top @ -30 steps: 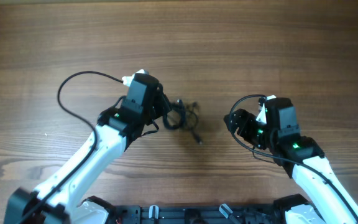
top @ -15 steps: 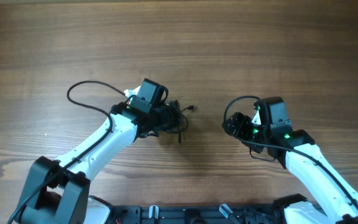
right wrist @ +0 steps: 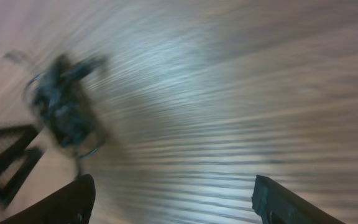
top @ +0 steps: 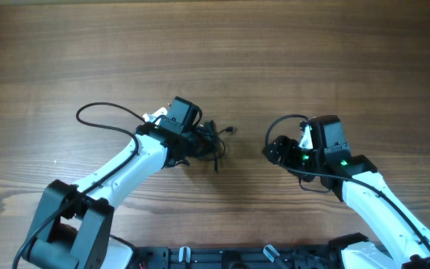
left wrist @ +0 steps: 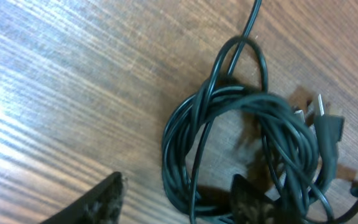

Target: Untangle cables

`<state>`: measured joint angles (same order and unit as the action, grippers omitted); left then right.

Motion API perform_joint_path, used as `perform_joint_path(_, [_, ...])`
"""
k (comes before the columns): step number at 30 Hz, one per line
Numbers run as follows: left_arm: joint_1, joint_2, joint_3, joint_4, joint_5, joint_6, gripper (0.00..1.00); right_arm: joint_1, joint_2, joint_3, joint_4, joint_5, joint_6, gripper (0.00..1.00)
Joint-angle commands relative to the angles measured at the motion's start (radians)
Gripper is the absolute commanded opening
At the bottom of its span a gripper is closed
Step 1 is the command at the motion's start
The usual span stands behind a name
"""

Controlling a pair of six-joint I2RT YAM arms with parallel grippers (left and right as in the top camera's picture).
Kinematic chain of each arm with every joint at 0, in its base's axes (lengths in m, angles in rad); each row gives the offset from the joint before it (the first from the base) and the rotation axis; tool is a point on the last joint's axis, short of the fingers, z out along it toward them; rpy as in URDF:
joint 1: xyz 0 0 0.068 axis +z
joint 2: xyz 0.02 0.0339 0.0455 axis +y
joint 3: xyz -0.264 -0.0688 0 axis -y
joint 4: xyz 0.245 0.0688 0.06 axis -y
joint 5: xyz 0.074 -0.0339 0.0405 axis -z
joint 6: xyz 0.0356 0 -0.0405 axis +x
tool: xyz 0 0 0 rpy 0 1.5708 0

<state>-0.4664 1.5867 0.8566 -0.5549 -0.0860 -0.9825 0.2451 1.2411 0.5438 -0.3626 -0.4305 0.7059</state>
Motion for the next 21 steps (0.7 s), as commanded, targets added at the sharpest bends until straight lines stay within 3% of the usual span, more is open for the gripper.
perform_joint_path(1, [0.049,0.008,-0.006,0.051,-0.031,0.003,0.59,-0.001,0.012,-0.002,0.058,-0.196,-0.123,0.82])
perform_joint_path(3, [0.075,0.008,-0.006,0.094,-0.027,0.047,0.47,-0.001,0.012,-0.002,0.068,-0.196,-0.12,0.82])
perform_joint_path(6, [0.097,0.014,-0.006,0.183,0.12,0.307,0.46,-0.002,0.012,-0.002,0.071,-0.195,-0.075,0.83])
perform_joint_path(8, [0.096,0.022,-0.006,0.194,0.177,0.394,0.46,-0.002,0.012,-0.002,0.074,-0.192,-0.05,0.84])
perform_joint_path(11, [0.096,0.049,-0.006,0.17,0.194,0.509,0.38,-0.002,0.012,-0.002,0.079,-0.193,-0.021,0.87])
perform_joint_path(14, [0.097,0.087,-0.006,0.17,0.184,0.566,0.33,-0.002,0.012,-0.002,0.079,-0.192,-0.023,0.88])
perform_joint_path(17, [0.099,0.102,-0.006,0.177,0.083,0.617,0.38,-0.002,0.012,-0.002,0.09,-0.192,-0.022,0.91])
perform_joint_path(21, [0.101,0.101,-0.004,0.193,0.109,0.636,0.4,-0.002,0.012,-0.002,0.105,-0.15,-0.021,0.93])
